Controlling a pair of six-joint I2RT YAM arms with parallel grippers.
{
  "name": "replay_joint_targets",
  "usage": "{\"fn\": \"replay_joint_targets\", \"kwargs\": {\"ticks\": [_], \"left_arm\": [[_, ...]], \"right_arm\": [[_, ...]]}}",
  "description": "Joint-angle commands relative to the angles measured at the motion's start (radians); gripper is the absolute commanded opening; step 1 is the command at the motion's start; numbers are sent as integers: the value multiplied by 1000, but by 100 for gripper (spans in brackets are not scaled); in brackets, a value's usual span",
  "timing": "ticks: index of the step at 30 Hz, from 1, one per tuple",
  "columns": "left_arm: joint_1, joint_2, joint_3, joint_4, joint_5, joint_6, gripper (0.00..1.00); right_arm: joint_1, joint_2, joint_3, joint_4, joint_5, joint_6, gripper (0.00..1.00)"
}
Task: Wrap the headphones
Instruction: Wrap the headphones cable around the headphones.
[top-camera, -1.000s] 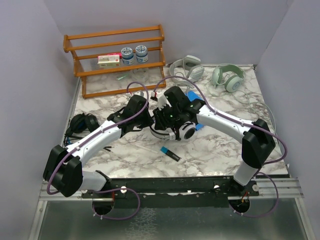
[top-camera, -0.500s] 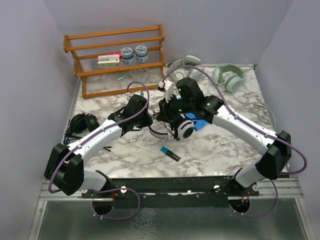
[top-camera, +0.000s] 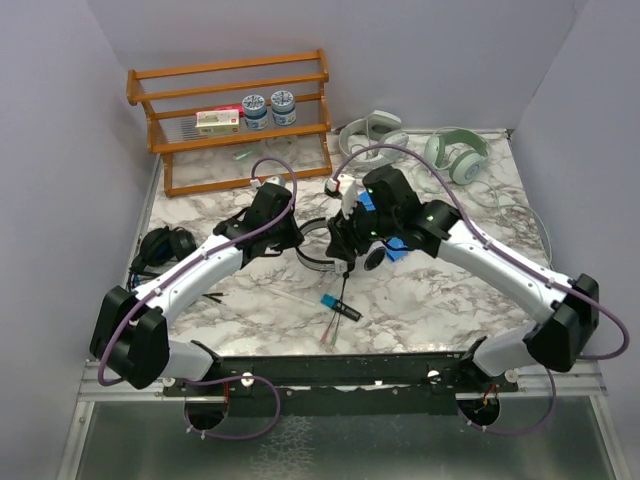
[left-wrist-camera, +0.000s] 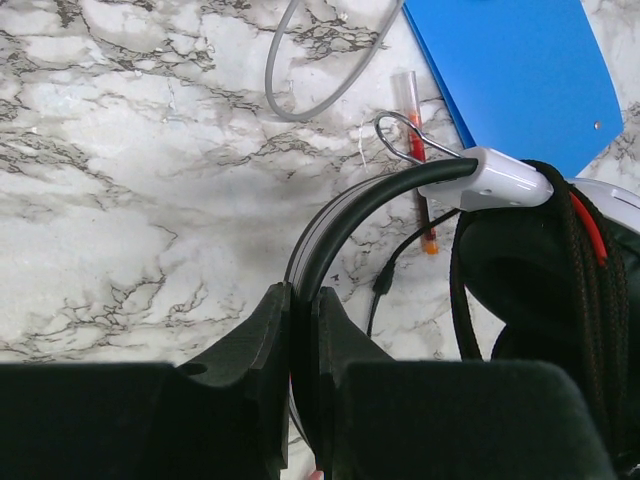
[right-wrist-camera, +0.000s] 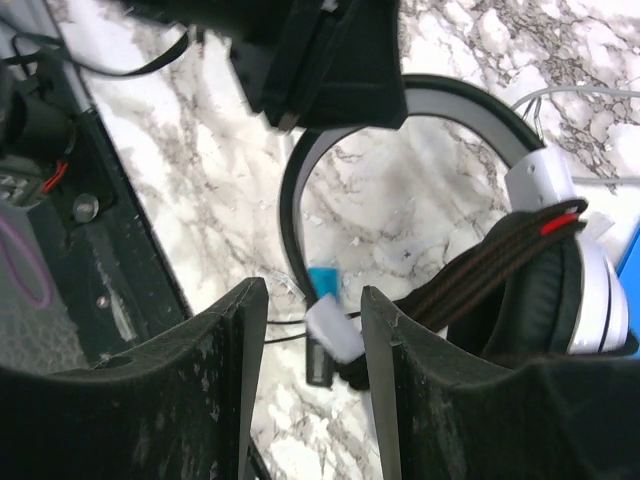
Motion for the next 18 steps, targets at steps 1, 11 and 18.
{"fn": "replay_joint_targets", "kwargs": {"ticks": [1, 11, 18], "left_arm": [[7, -24, 39, 45, 18, -4, 0], [15, -48, 96, 24, 28, -1, 0], [21, -81, 202, -90, 37, -9, 0]], "right_arm": [[-2, -155, -83, 44, -96, -1, 51], [-3, -575, -450, 287, 143, 206, 54], [-3, -801, -610, 313, 508, 311, 55]]}}
